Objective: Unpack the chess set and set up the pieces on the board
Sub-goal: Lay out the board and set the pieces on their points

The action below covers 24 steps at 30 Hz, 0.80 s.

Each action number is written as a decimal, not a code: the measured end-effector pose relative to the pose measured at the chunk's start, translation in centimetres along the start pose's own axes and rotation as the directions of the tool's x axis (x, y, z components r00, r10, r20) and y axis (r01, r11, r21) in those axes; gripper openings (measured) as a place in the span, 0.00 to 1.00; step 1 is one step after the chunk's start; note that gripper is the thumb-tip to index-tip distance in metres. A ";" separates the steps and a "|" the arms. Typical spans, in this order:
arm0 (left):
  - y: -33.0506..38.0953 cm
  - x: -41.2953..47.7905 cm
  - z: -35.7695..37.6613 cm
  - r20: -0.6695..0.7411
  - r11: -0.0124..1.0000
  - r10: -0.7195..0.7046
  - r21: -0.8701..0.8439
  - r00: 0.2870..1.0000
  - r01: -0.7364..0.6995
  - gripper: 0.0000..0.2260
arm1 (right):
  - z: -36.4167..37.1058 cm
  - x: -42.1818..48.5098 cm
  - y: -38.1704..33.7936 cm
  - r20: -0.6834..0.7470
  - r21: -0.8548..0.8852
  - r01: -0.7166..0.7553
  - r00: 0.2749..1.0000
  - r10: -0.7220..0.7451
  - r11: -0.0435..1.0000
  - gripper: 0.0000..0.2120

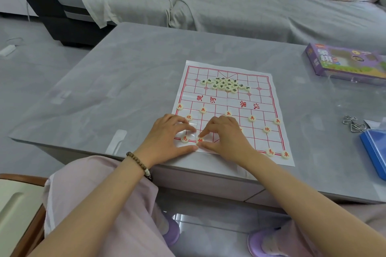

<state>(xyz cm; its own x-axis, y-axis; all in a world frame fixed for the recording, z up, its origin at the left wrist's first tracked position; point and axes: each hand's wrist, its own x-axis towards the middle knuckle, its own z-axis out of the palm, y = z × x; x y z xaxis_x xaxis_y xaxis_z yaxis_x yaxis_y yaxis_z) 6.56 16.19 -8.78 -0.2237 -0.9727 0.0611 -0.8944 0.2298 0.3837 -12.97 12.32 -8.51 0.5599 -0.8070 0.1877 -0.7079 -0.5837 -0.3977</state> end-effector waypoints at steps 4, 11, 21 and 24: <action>-0.3 0.2 -0.4 0.037 1.000 0.015 -0.019 0.999 -0.014 0.27 | -0.7 -0.2 0.1 0.036 0.038 -0.016 0.999 0.015 0.999 0.13; 1.2 1.3 -0.8 0.009 0.998 0.037 -0.058 0.999 -0.037 0.16 | -7.1 -1.5 3.4 -0.089 0.278 -0.242 0.957 0.276 0.930 0.04; 5.3 3.4 1.3 -0.054 0.994 0.071 -0.076 0.996 -0.075 0.12 | -3.2 -3.1 3.4 -0.031 -0.220 -0.242 0.970 0.241 0.945 0.19; 5.8 3.6 1.7 -0.058 0.994 0.075 -0.079 0.996 -0.079 0.13 | -3.1 -3.2 3.4 -0.022 -0.247 -0.205 0.978 0.206 0.947 0.16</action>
<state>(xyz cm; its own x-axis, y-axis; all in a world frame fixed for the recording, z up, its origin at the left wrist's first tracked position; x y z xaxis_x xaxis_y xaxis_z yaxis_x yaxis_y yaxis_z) -0.10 14.06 -7.85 -0.2675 -0.9529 0.1428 -0.8403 0.3032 0.4493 -18.52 12.62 -7.68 0.3927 -0.9117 0.1210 -0.8916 -0.4097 -0.1931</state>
